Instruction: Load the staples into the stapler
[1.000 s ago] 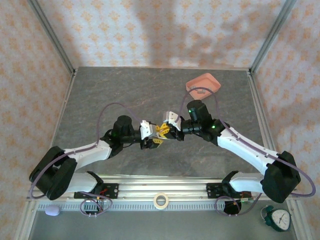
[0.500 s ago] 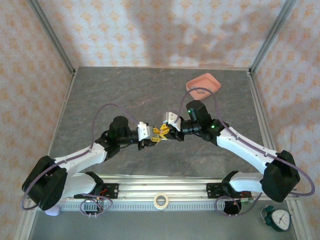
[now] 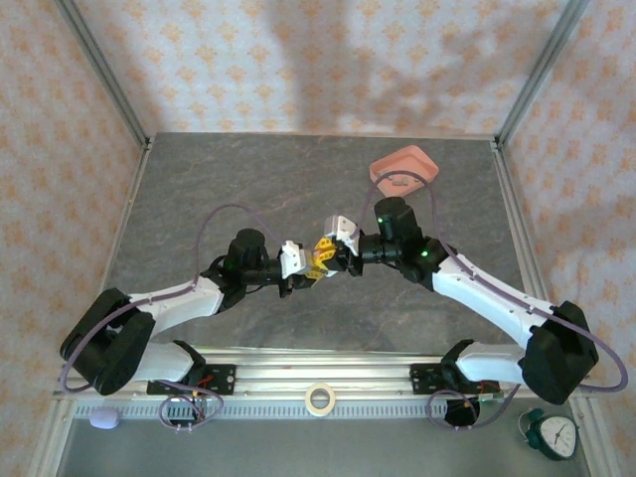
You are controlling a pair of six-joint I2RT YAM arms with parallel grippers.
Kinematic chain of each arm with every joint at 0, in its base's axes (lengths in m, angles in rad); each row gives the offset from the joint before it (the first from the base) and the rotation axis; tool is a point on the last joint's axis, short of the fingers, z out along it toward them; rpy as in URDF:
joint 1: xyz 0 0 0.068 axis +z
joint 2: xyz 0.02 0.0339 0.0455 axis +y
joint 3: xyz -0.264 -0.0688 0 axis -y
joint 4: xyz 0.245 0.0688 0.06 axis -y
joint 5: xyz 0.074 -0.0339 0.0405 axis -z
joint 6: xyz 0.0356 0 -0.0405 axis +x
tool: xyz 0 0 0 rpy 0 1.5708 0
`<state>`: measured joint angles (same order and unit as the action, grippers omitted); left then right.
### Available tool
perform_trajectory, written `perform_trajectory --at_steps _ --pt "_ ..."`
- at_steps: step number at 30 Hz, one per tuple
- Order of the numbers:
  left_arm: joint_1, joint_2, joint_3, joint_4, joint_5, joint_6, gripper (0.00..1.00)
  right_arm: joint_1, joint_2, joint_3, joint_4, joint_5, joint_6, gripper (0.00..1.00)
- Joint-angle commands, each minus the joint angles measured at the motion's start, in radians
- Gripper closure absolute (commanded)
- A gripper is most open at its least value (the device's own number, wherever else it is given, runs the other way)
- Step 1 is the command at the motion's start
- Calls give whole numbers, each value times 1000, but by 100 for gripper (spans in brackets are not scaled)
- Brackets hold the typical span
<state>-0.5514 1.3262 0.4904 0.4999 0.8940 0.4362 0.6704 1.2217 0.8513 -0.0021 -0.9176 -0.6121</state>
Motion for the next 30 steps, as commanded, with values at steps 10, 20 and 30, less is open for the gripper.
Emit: perform_trajectory --at_steps 10,20,30 --pt "-18 178 -25 667 67 -320 63 -6 -16 -66 261 -22 148 88" --pt "-24 162 -31 675 73 -328 48 -21 -21 -87 272 -20 158 88" --pt "-31 159 -14 681 82 -340 46 -21 -19 -95 300 -27 177 88"
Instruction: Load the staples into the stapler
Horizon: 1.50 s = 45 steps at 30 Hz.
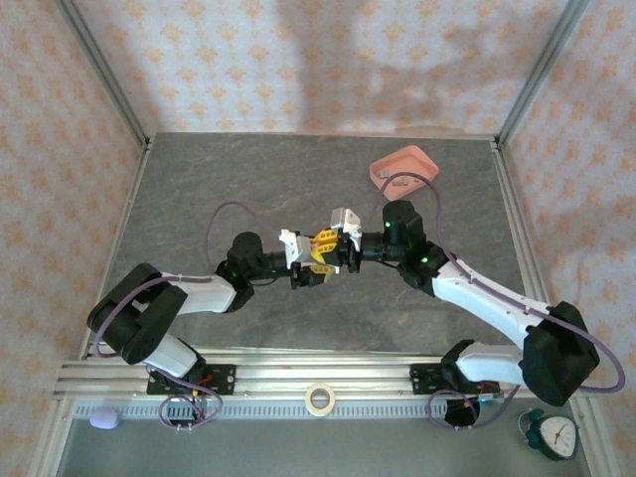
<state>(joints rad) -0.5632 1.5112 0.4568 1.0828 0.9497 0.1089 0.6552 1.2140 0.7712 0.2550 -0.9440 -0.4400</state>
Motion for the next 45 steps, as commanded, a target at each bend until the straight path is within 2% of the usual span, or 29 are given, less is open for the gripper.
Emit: perform_trajectory --at_steps 1,6,10,13,19,24,26,37,45 --pt "-22 -26 20 98 27 -14 46 -6 -11 -15 44 1 5 88" --pt "-27 -39 14 93 26 -13 46 -7 -13 -19 55 6 10 88" --pt "-27 -71 -17 43 -18 24 46 -39 -17 -35 83 -16 43 88" --pt "-27 -122 -30 -87 -75 79 42 -80 -25 -58 116 -37 75 88" --pt "-27 -247 -19 -388 -162 205 36 -106 -55 -64 69 -47 56 88" --pt "-27 -288 15 -504 -206 235 35 -106 -49 -65 86 -56 69 88" --pt "-27 -282 25 -501 -204 224 35 -106 -47 -73 124 -60 91 88" --pt "-37 -177 32 -235 -161 74 23 -106 -36 -65 178 -87 133 88" --pt "-44 -140 64 -184 -148 49 23 -105 -7 -58 184 -97 137 88"
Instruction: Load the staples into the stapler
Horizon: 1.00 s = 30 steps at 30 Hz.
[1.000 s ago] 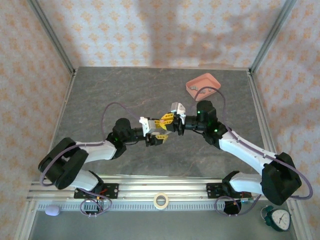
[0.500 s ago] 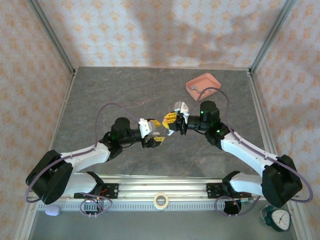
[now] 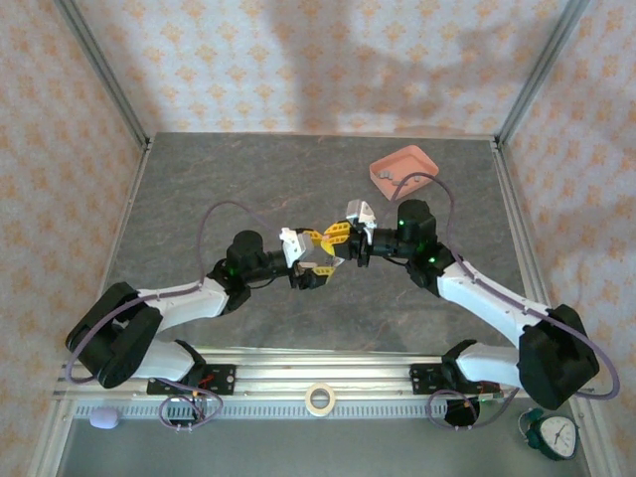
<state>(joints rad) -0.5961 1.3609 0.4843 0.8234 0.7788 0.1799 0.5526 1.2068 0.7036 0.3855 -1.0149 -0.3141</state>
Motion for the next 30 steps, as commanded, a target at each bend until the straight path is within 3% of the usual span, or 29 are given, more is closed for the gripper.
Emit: perform_trajectory --at_steps 1,10,15,24,27,30 --pt "-11 15 41 73 26 -22 24 -3 0 10 56 -25 12 88" --pt "-21 68 63 117 54 -26 30 -3 0 8 79 -29 29 88" --pt "-24 87 71 103 62 -12 39 -3 -6 4 92 -26 34 88" --pt "-23 69 68 25 61 30 66 -3 -18 -10 90 -10 36 88" --pt "-24 36 75 -62 22 58 78 -4 -39 -23 65 28 48 83" --pt "-23 -6 106 -271 -46 114 84 -5 -66 -49 52 92 91 68"
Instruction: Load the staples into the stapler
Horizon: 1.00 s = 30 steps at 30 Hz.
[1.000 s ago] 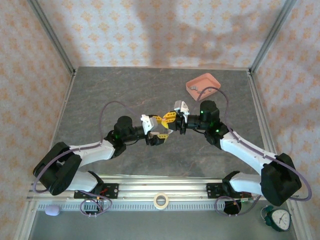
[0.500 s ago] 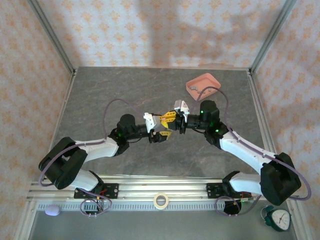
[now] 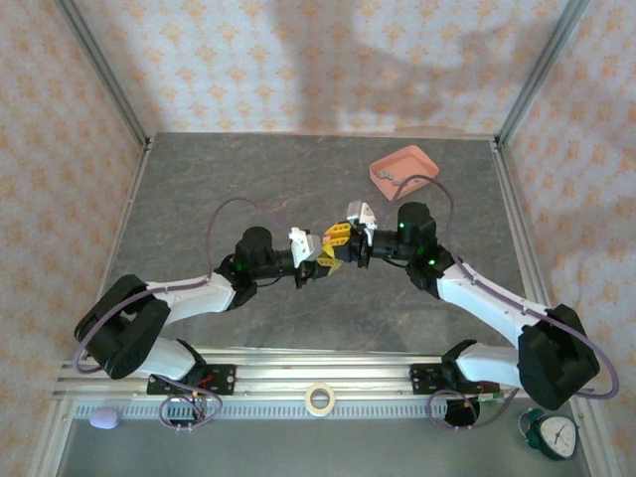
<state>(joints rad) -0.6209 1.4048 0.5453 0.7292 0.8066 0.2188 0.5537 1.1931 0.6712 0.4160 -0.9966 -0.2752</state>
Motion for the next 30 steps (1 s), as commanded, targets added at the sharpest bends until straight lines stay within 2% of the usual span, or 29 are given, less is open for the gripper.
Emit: perform_trajectory --at_steps 1,4,10,14,18,23,30 --pt "1 -65 60 -259 -102 103 86 -6 -59 -26 15 92 69 62" --pt "1 -105 104 -471 -179 171 88 -5 -70 -37 -26 162 142 48" --pt "1 -135 149 -671 -290 225 89 -5 -40 -4 -127 215 315 38" --pt "1 -119 169 -695 -355 198 89 22 -35 -6 -186 263 371 30" --pt "1 -93 195 -712 -353 164 89 77 -38 -53 -171 357 369 26" --pt "1 -79 200 -696 -330 124 88 110 -16 -106 -63 464 381 26" --pt "1 -71 200 -664 -314 62 89 117 67 -124 109 467 422 26"
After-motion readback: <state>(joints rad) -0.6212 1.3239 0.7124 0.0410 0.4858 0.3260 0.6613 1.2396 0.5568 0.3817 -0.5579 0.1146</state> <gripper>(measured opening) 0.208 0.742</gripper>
